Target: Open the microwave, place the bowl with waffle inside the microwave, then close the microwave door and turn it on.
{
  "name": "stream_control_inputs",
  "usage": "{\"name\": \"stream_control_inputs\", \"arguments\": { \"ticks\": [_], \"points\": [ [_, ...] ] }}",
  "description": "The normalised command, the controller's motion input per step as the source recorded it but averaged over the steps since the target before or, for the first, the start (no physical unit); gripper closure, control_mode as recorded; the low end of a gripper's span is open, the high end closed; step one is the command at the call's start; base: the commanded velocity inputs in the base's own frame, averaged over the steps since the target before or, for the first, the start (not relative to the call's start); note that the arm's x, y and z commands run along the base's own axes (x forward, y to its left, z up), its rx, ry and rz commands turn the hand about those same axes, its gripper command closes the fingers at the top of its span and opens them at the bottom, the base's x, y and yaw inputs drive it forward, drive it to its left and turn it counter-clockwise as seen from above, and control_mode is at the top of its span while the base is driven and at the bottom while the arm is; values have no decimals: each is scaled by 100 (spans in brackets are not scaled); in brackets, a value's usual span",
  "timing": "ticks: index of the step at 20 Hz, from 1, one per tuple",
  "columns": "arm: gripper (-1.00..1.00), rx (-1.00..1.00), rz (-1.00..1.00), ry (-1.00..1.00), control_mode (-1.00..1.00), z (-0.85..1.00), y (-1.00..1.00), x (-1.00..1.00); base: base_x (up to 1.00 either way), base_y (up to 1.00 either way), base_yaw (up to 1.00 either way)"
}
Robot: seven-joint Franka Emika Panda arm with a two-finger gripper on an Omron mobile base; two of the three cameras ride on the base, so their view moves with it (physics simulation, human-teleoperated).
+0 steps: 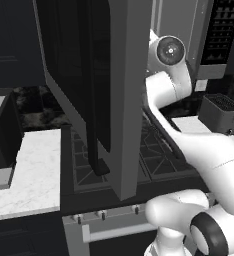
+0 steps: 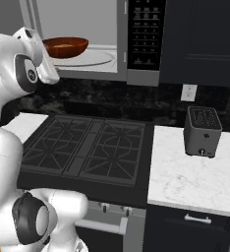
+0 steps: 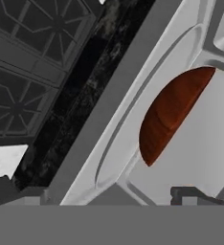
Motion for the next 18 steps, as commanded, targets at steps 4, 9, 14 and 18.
{"name": "stream_control_inputs", "arguments": {
  "ticks": [4, 9, 14, 18],
  "points": [
    [-100, 0, -3, -5, -100, 75, -15, -100, 0, 0, 0],
    [-100, -1, -5, 0, -100, 25, -8, -92, 0, 0, 0],
    [-100, -8, -3, 0, -100, -28, -10, -39, 0, 0, 0],
    [-100, -1, -1, 0, -100, -3, -34, -37, 0, 0, 0]
  ]
}}
